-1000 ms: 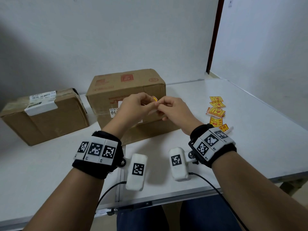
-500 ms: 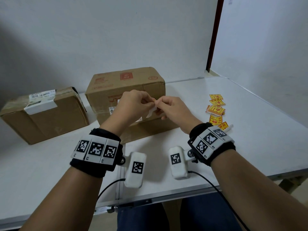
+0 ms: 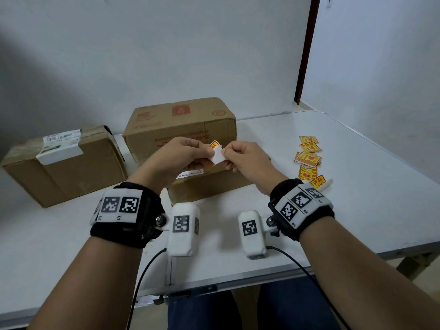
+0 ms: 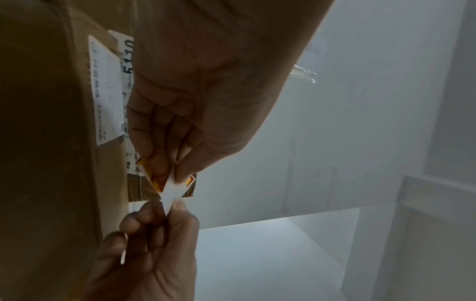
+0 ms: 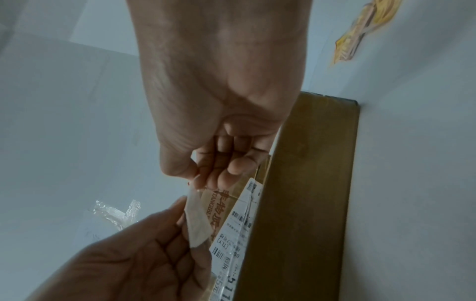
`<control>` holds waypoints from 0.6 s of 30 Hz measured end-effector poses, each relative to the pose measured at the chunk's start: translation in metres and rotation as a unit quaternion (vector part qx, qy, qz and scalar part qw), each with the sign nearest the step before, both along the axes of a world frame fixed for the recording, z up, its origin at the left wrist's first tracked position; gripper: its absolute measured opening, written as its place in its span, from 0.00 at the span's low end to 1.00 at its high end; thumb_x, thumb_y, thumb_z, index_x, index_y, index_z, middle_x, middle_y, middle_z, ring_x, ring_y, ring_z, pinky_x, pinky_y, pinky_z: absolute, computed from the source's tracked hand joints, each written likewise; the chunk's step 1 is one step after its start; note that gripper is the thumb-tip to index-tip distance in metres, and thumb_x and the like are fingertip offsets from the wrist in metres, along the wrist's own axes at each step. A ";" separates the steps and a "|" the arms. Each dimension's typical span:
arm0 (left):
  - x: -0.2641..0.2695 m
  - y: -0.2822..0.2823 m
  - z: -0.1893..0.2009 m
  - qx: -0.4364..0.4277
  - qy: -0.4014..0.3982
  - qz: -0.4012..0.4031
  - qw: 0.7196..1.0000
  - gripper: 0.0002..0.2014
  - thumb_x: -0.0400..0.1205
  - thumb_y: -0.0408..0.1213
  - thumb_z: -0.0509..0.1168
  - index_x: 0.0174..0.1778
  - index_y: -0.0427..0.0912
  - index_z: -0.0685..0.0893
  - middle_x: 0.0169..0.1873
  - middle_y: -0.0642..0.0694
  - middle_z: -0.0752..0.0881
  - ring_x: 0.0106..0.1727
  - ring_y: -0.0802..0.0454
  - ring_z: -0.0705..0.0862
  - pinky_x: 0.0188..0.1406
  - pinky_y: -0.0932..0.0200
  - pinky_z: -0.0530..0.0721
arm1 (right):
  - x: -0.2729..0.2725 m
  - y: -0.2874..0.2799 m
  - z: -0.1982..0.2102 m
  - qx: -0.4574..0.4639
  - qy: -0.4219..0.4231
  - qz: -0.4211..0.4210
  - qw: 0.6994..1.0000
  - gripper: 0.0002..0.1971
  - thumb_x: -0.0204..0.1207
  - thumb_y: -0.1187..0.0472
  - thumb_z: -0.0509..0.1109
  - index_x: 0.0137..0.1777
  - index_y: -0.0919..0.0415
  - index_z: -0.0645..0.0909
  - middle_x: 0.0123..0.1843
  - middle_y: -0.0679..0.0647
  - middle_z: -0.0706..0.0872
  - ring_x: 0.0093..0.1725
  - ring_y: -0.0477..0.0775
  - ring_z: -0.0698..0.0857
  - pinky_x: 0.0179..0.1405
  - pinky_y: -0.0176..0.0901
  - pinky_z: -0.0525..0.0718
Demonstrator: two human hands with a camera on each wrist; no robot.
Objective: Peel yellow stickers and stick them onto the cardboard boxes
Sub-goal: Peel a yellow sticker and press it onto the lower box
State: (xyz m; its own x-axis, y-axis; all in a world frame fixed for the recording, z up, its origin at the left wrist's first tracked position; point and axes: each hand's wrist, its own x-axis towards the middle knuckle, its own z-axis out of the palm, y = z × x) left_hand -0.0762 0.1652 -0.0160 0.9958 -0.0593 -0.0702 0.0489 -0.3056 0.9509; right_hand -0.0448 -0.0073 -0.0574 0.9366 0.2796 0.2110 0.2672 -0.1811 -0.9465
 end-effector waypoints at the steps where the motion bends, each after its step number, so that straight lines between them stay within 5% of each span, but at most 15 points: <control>1: -0.001 0.000 -0.001 -0.011 0.005 0.008 1.000 0.04 0.79 0.32 0.71 0.41 0.37 0.89 0.35 0.44 0.89 0.35 0.57 0.84 0.42 0.65 0.84 | 0.000 0.001 0.000 0.004 0.003 -0.003 1.000 0.09 0.81 0.62 0.66 0.41 0.63 0.84 0.31 0.51 0.83 0.30 0.41 0.80 0.32 0.28 0.78; 11: -0.004 -0.004 -0.012 -0.113 0.015 0.065 0.991 0.03 0.80 0.31 0.70 0.43 0.37 0.89 0.34 0.45 0.89 0.37 0.54 0.84 0.44 0.62 0.83 | -0.003 -0.001 0.000 0.058 0.048 -0.002 0.997 0.09 0.81 0.65 0.65 0.42 0.65 0.84 0.31 0.51 0.83 0.28 0.40 0.80 0.29 0.27 0.78; 15: -0.006 -0.005 -0.013 -0.019 -0.050 0.080 0.995 0.05 0.80 0.31 0.68 0.42 0.33 0.86 0.37 0.38 0.89 0.38 0.51 0.84 0.44 0.61 0.86 | 0.002 -0.006 -0.002 0.057 0.087 -0.027 0.994 0.10 0.78 0.62 0.66 0.38 0.59 0.86 0.34 0.52 0.87 0.33 0.46 0.85 0.31 0.33 0.81; 18: -0.004 -0.007 -0.013 0.098 -0.100 0.090 0.986 0.06 0.79 0.34 0.70 0.43 0.35 0.88 0.39 0.39 0.91 0.38 0.49 0.86 0.49 0.52 0.87 | 0.001 -0.004 0.000 0.060 0.105 -0.015 0.993 0.13 0.80 0.49 0.67 0.45 0.59 0.85 0.39 0.52 0.88 0.37 0.49 0.88 0.34 0.37 0.84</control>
